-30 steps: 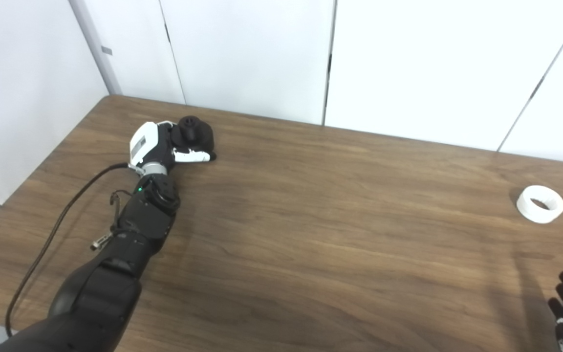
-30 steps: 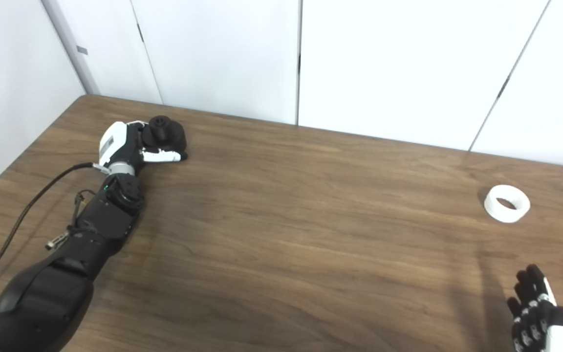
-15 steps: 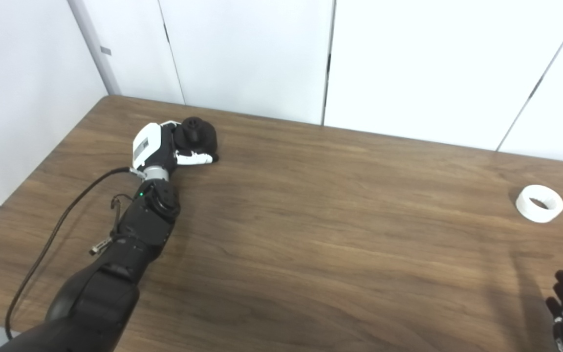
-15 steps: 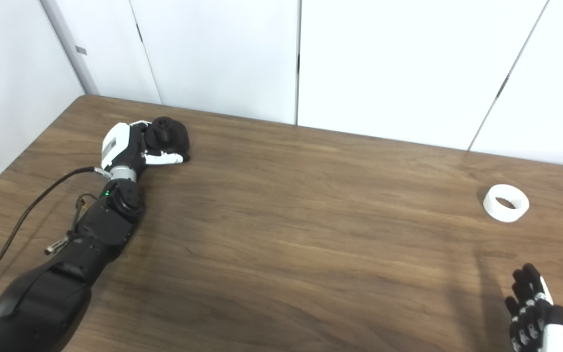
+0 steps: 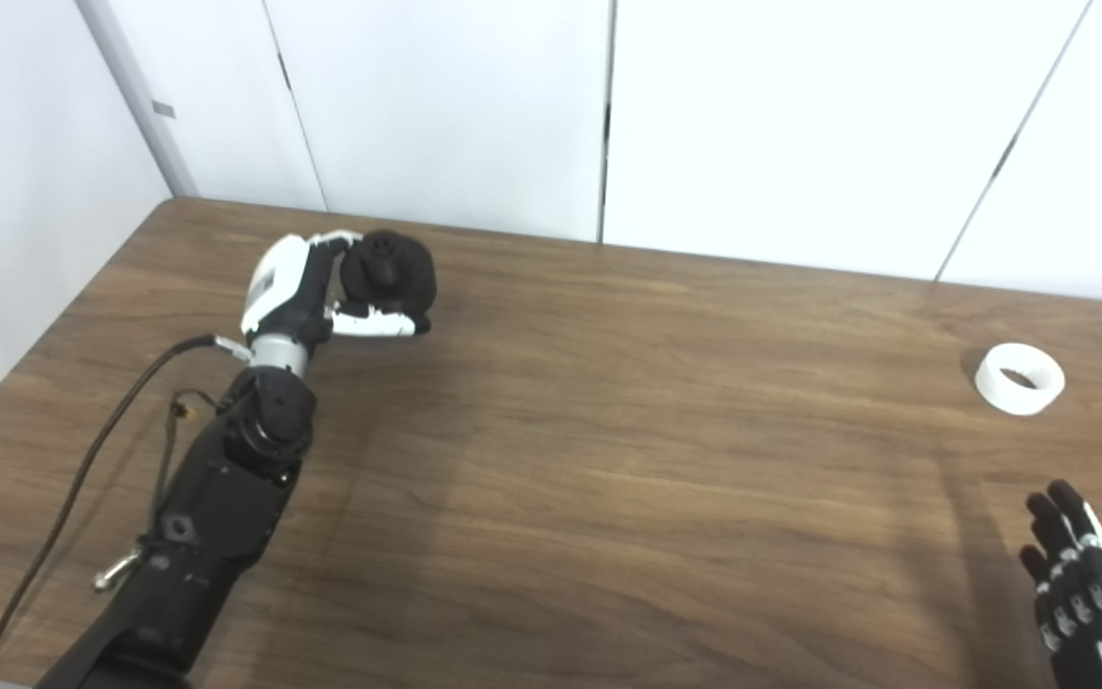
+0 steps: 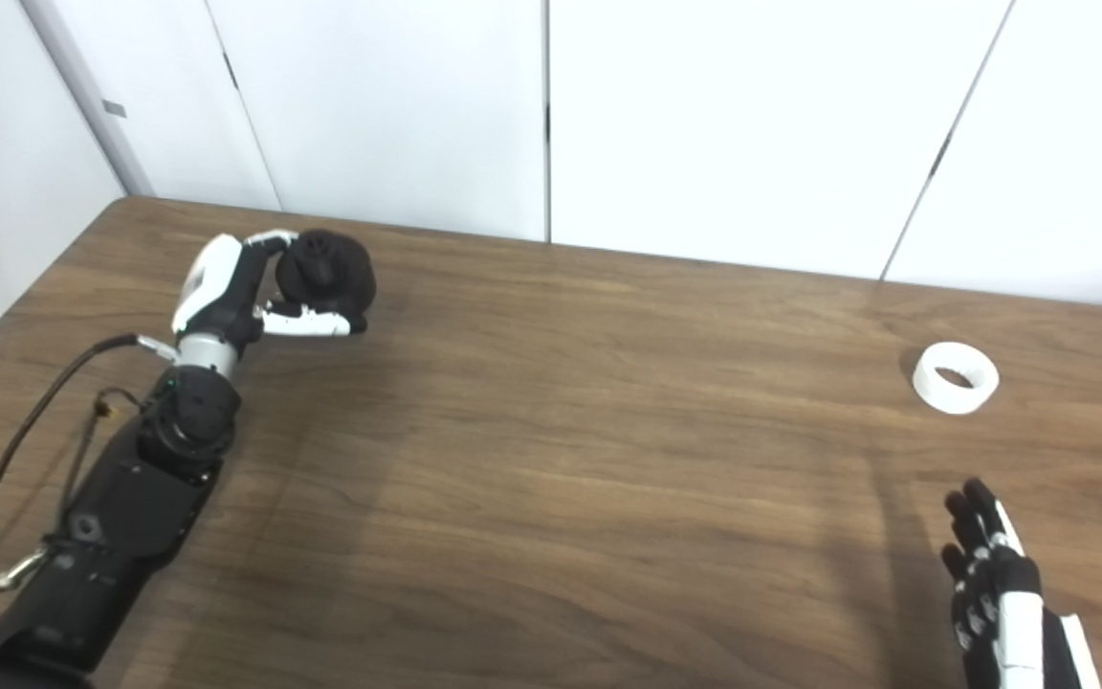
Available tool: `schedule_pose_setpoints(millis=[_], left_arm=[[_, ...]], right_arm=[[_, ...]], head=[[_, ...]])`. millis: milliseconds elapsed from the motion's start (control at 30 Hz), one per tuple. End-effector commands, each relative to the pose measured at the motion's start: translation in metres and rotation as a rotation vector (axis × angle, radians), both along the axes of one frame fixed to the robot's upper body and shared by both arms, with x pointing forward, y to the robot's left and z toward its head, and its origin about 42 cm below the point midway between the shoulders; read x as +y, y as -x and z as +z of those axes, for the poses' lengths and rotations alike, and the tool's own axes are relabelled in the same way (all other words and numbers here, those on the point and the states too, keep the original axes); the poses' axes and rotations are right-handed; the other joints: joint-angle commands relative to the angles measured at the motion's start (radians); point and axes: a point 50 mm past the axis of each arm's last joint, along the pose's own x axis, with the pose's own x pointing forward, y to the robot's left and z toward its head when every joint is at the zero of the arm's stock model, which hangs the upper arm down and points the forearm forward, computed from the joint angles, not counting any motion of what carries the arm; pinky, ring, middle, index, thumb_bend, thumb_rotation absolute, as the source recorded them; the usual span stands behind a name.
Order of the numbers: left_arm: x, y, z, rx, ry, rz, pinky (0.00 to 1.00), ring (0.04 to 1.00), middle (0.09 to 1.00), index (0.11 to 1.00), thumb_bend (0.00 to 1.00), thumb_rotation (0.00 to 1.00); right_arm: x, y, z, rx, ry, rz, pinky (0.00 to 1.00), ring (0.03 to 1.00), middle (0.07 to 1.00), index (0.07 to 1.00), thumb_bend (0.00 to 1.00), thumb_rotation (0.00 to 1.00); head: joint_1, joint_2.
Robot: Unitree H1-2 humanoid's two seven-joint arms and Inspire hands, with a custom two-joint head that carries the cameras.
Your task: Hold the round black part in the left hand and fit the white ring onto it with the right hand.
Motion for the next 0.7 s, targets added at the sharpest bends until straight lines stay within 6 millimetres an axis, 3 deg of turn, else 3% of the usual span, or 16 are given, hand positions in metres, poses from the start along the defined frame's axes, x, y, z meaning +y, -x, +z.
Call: schedule_pose_setpoints(millis=[0, 233, 667], left_arm=[[-0.006, 0.003, 0.027, -0.052, -0.041, -0.038, 1.0, 0.934, 0.807, 0.484, 0.52, 0.05], [-0.047, 0.051, 0.045, -0.014, -0.044, -0.203, 1.0, 0.94, 0.82, 0.485, 0.52, 0.06], [-0.112, 0.115, 0.033, 0.041, 0.019, -0.417, 1.0, 0.942, 0.827, 0.483, 0.52, 0.06]], right_arm=[[0.007, -0.002, 0.011, -0.057, -0.007, -0.009, 1.0, 1.0, 0.948, 0.943, 0.61, 1.0], [0.016, -0.003, 0.014, -0.066, -0.003, 0.004, 1.0, 0.997, 0.931, 0.939, 0.58, 1.0], [0.029, -0.003, 0.02, -0.063, -0.008, 0.017, 1.0, 1.0, 0.956, 0.94, 0.61, 1.0]], head=[[-0.004, 0.004], [-0.028, 0.017], [-0.085, 0.047]])
